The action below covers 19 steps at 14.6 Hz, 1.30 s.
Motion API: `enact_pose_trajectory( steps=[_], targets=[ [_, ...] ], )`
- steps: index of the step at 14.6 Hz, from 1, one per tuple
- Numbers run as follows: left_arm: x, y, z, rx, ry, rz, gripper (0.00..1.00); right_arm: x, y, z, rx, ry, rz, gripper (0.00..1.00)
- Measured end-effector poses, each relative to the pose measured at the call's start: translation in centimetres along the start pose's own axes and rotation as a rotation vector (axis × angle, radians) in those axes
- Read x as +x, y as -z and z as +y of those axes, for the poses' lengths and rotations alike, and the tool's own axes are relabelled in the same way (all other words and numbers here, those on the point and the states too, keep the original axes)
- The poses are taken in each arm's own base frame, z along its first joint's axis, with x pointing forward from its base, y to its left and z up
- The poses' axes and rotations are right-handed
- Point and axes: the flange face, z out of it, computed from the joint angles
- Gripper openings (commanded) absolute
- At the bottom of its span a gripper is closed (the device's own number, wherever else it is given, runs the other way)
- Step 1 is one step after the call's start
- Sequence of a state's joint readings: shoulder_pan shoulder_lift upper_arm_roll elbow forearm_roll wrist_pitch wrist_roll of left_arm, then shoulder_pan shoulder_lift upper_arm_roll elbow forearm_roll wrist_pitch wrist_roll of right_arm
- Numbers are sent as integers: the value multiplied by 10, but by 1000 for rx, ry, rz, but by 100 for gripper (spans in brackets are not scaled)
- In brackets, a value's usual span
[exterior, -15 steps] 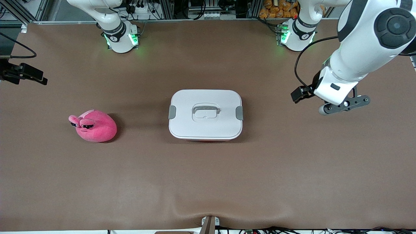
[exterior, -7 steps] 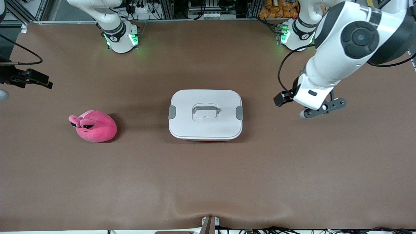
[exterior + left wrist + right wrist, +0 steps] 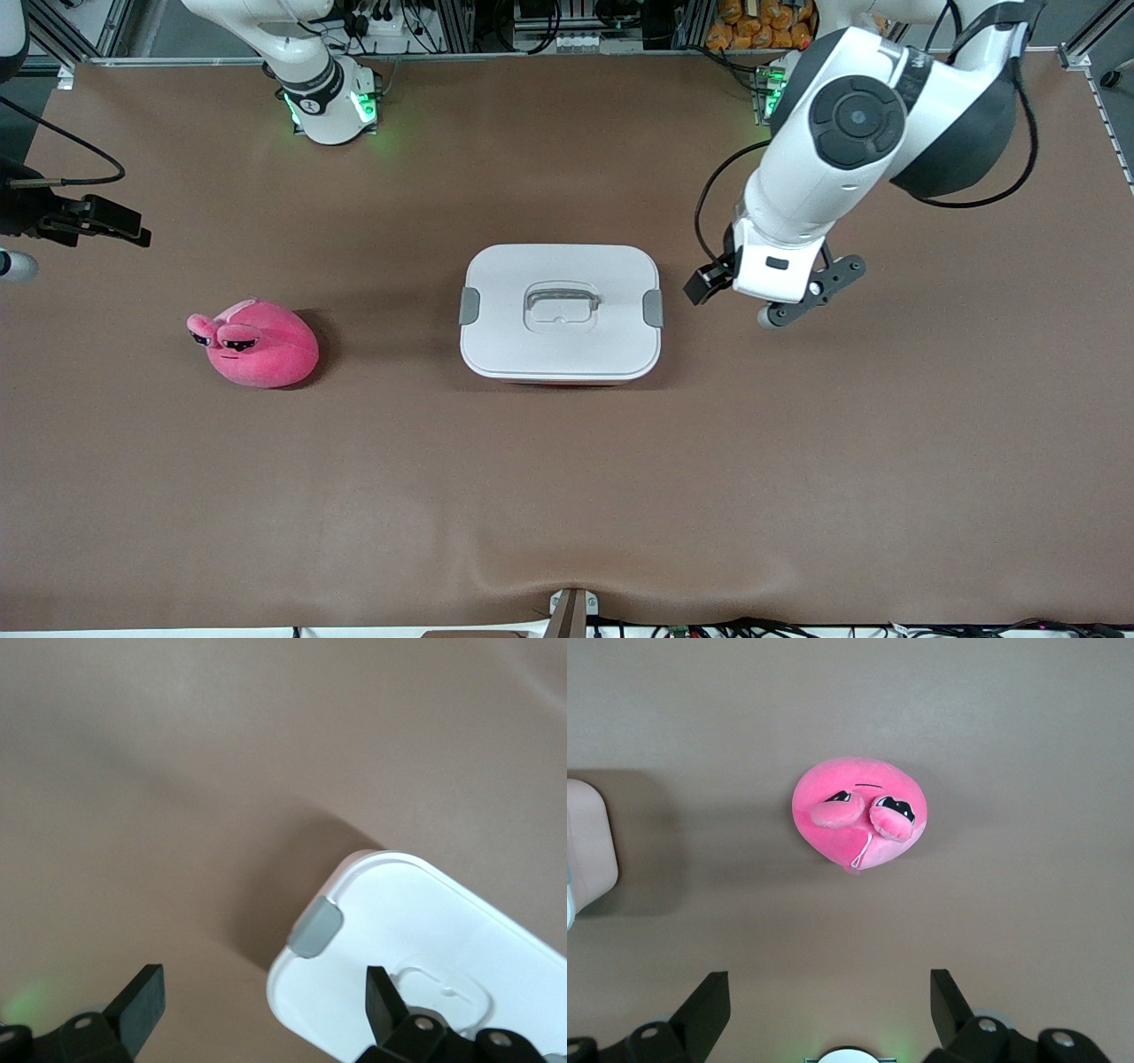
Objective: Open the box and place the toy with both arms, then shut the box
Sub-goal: 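Reach the left gripper toward the clear handle on the white lid, then lower the left gripper onto the lid handle while the right gripper reaches the toy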
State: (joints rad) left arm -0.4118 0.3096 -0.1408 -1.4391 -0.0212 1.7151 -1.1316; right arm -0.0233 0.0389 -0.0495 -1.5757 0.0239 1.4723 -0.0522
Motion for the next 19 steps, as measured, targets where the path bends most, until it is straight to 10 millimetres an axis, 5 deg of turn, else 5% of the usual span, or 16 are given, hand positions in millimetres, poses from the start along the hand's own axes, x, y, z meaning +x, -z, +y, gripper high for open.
enact_pose_trajectory(
  steps=[8,19],
  targets=[
    [-44,-34,48,-68,324,6,100,6,-22,0,1,22,-13,100],
    [-94,-59,89,-169,695,-20,100,26,-84,1,9,181,-55,100]
  ],
)
